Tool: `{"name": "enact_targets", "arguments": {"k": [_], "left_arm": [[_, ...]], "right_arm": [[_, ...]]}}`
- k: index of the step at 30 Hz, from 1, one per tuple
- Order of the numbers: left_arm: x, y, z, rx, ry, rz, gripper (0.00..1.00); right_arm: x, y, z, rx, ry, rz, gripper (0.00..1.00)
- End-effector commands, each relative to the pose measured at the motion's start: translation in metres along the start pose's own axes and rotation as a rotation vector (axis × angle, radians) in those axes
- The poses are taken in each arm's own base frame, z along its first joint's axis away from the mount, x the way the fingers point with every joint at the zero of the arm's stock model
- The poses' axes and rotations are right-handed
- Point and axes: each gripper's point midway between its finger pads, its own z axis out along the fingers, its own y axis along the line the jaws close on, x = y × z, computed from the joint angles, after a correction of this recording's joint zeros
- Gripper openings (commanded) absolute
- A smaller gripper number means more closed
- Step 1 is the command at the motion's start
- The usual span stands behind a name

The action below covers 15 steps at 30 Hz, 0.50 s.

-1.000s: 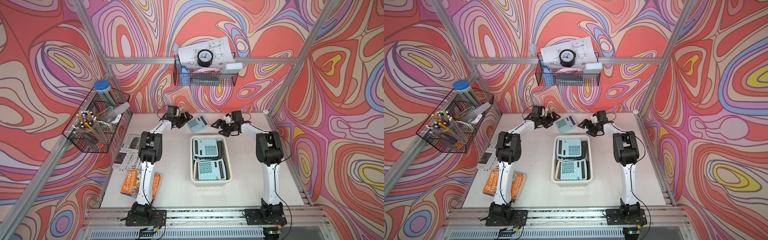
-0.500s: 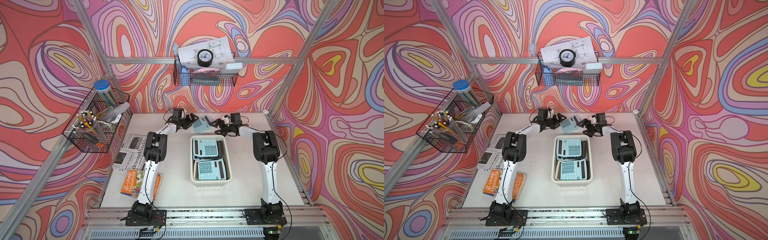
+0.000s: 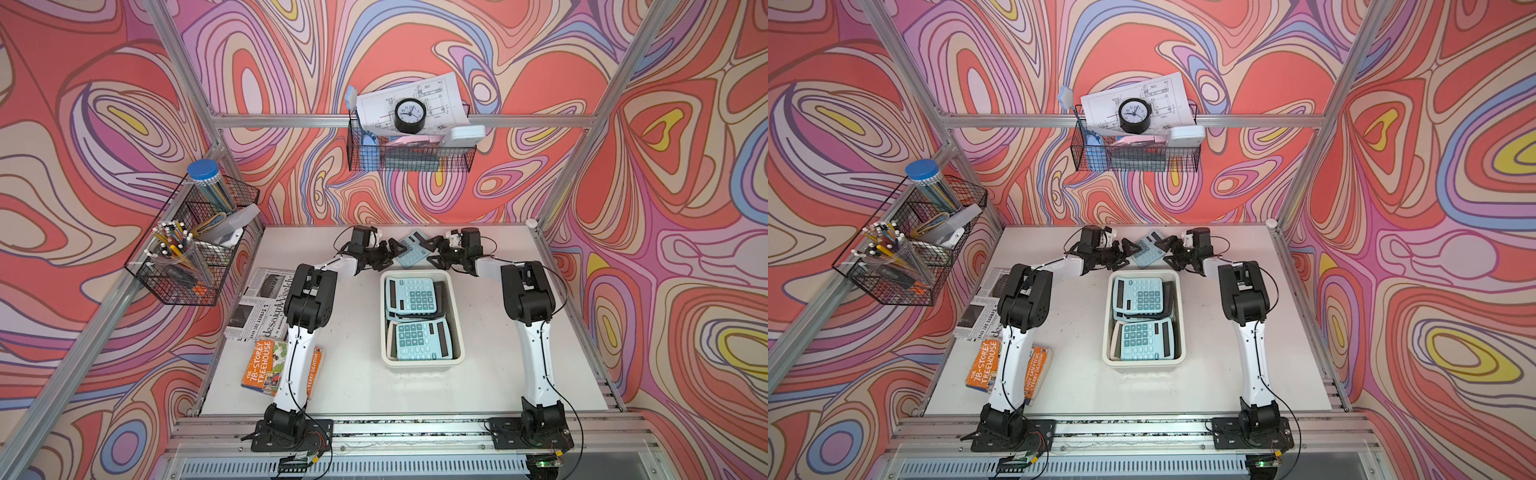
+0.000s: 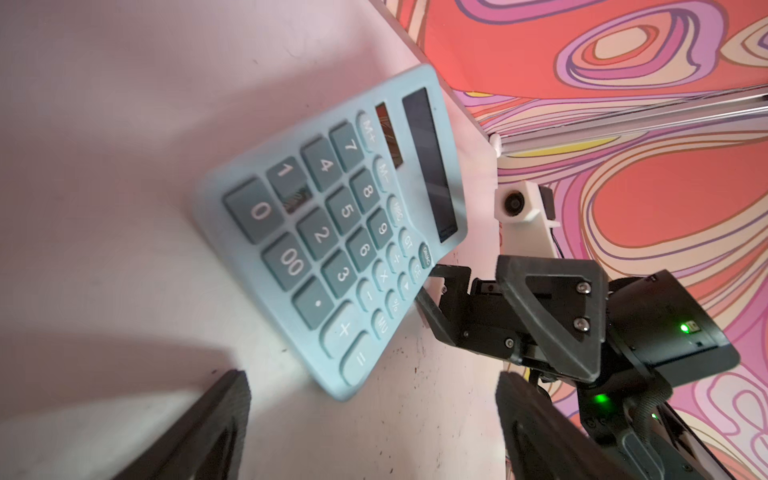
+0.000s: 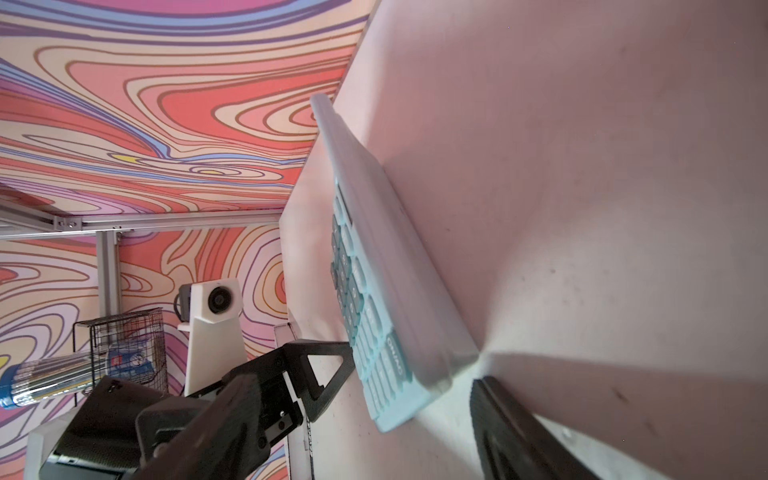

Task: Put the calculator in the storage box
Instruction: Pick up the calculator at the center of the board.

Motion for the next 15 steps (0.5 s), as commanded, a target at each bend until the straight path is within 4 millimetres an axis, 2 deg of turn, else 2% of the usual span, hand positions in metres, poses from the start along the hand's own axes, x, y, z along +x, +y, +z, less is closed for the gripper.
{"name": "enact_targets", "arguments": {"k": [1,5,9,11,15], "left_arm": [[-0.022,0.011,-0.024,-0.111,-0.042,0.074,0.90],[-0.037,0.018,-0.016,-0.168,-0.043,0.151,0.91],[-0.043,0.019,0.001,-0.127,-0.024,0.144,0.91],[-0.043,0.016,0.012,-0.077,-0.016,0.132,0.91],[-0.038,0.006,0.033,0.033,0.005,0.108,0.90]], "right_arm": [[0.004,-0.058,-0.010,0.148,-0.054,0.110,0.84],[-0.005,-0.062,-0.029,0.178,-0.109,0.114,0.87],[-0.010,-0.070,-0.041,0.225,-0.148,0.131,0.88],[-0.012,-0.074,-0.040,0.244,-0.152,0.134,0.90],[-0.009,-0.080,-0.021,0.189,-0.098,0.185,0.89]]}}
